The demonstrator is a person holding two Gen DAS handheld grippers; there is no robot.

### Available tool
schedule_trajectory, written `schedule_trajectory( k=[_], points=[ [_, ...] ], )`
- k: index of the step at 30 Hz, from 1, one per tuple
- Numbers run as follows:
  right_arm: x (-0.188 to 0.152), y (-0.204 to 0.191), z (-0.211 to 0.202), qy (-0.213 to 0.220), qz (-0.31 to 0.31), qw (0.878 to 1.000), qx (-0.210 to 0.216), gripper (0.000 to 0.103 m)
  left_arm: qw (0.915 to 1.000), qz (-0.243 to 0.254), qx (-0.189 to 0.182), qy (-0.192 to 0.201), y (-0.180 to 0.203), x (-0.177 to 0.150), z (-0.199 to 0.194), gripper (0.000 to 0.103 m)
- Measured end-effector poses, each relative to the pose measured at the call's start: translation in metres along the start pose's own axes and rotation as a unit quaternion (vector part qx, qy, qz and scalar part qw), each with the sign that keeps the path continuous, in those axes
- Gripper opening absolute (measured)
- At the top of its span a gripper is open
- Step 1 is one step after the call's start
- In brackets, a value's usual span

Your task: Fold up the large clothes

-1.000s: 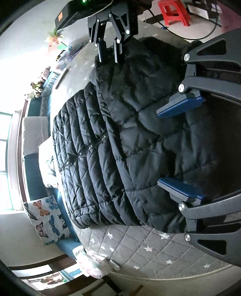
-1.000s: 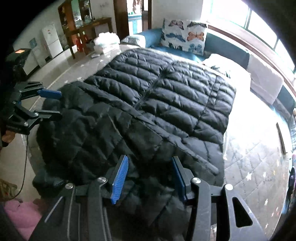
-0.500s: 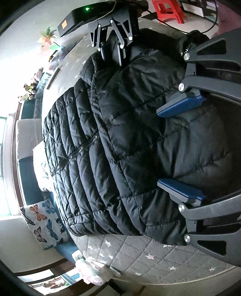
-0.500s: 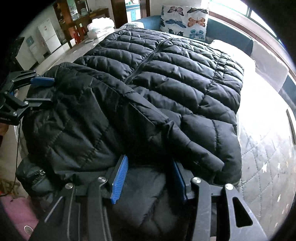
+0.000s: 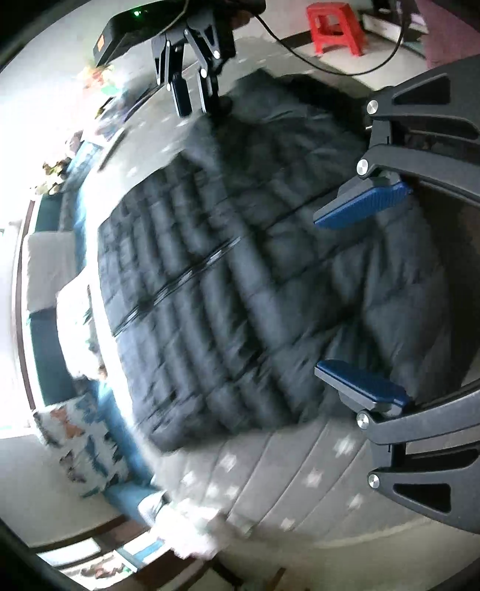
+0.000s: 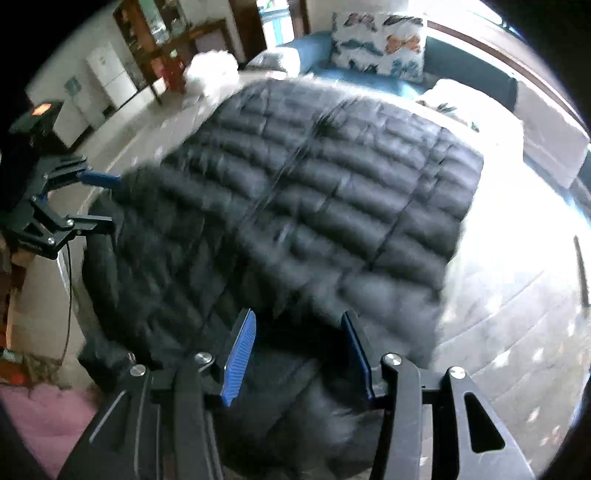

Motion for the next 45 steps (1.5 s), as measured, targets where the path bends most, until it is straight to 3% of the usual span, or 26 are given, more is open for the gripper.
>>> schedule_trajectory(
  k=[2, 8, 16, 20, 27, 31, 34, 36, 37, 38, 39, 40, 43, 45],
  points=[
    [0.021, 0.018, -0.009, 0.004, 0.015, 1.000, -0.002, 0.063, 0.9998, -0.014, 0.008, 0.007, -0.021, 0.020, -0.007, 0.078],
    [0.073, 0.087, 0.004, -0.007, 0.086, 0.996, -0.019, 0.063, 0.9959, -0.089, 0.013, 0.004, -0.098, 0.078, 0.007, 0.079],
    [0.105, 0.183, 0.062, -0.001, 0.192, 0.981, -0.007, 0.064, 0.9856, -0.166, 0.019, -0.022, -0.196, 0.125, 0.087, 0.079],
    [0.108, 0.210, 0.088, 0.008, 0.238, 0.971, 0.025, 0.063, 0.9731, -0.226, -0.033, -0.028, -0.219, 0.135, 0.129, 0.079],
    [0.111, 0.231, 0.109, 0.043, 0.273, 0.957, 0.084, 0.064, 0.9551, -0.282, -0.085, -0.026, -0.244, 0.144, 0.180, 0.079],
    [0.115, 0.238, 0.107, 0.067, 0.271, 0.955, 0.101, 0.064, 0.9503, -0.295, -0.093, -0.035, -0.247, 0.142, 0.204, 0.079],
    [0.119, 0.245, 0.107, 0.083, 0.287, 0.947, 0.116, 0.064, 0.9496, -0.297, -0.098, -0.010, -0.249, 0.146, 0.207, 0.078],
    [0.122, 0.245, 0.109, 0.087, 0.288, 0.946, 0.123, 0.063, 0.9464, -0.303, -0.113, -0.002, -0.247, 0.148, 0.209, 0.076],
    [0.124, 0.242, 0.110, 0.089, 0.284, 0.946, 0.125, 0.062, 0.9437, -0.306, -0.126, 0.002, -0.244, 0.150, 0.210, 0.066],
    [0.125, 0.239, 0.112, 0.087, 0.283, 0.946, 0.129, 0.050, 0.9431, -0.305, -0.132, 0.004, -0.240, 0.152, 0.212, 0.058],
    [0.126, 0.237, 0.114, 0.087, 0.284, 0.946, 0.134, 0.036, 0.9446, -0.305, -0.121, 0.003, -0.238, 0.152, 0.214, 0.050],
    [0.129, 0.236, 0.115, 0.089, 0.283, 0.945, 0.137, 0.031, 0.9467, -0.303, -0.110, 0.005, -0.235, 0.152, 0.214, 0.040],
    [0.133, 0.227, 0.095, 0.107, 0.270, 0.947, 0.137, 0.023, 0.9538, -0.288, -0.086, 0.016, -0.220, 0.157, 0.199, 0.019],
    [0.136, 0.217, 0.077, 0.119, 0.261, 0.947, 0.141, 0.020, 0.9544, -0.285, -0.082, 0.034, -0.213, 0.163, 0.179, 0.015]
  ],
)
Point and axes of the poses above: each gripper's, at about its wrist camera, not at the fingertips, and z roughly the way its jaws point, y to its right, x to its top, the point moved 7 cm from there along z, roughly the way its jaws point, and after that the axes turned 5 degrees about x, right-handed, at the moved point
